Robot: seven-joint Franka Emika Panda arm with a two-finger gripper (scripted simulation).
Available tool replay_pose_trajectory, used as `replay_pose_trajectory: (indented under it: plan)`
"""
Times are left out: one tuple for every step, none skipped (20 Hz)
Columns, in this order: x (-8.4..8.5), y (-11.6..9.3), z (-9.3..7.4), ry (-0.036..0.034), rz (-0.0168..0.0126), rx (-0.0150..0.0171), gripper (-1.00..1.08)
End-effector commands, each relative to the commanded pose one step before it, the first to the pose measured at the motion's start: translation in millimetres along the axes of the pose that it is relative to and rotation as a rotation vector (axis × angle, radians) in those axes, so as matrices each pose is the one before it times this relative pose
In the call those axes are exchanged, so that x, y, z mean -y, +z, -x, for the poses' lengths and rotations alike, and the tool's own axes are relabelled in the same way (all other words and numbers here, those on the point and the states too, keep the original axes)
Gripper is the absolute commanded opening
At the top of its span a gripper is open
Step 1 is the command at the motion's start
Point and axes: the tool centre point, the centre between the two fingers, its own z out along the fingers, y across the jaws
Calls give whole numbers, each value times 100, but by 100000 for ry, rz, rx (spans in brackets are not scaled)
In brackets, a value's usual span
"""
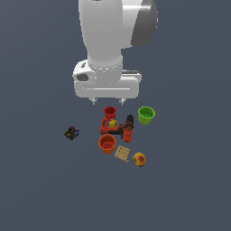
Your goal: Pick up a designated object from a clutter of objects.
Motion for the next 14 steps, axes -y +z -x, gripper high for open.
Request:
replay_pose_trajectory:
  plan:
    - [-1, 0, 0, 0, 0, 0, 28]
    - [17, 10, 11, -70, -34, 59, 28]
    - [34, 16, 40, -165, -90, 148, 28]
    - [63, 30, 67, -278, -164, 260, 28]
    - [89, 39, 95, -351, -241, 359, 28]
    - [82, 30, 88, -256, -232, 316, 28]
    - [64, 13, 74, -122, -193, 230, 28]
    - [45, -1, 55, 3, -149, 144, 28]
    - [20, -11, 25, 90, -70, 37, 28]
    - [-10, 17, -23, 0, 0, 0, 28]
    - [-17, -4, -14, -116, 106, -62, 28]
    - [-15, 34, -33, -285, 97, 5, 28]
    - [-17, 50, -40, -433, 128, 26, 28]
    - [-16, 67, -51, -593, 165, 45, 28]
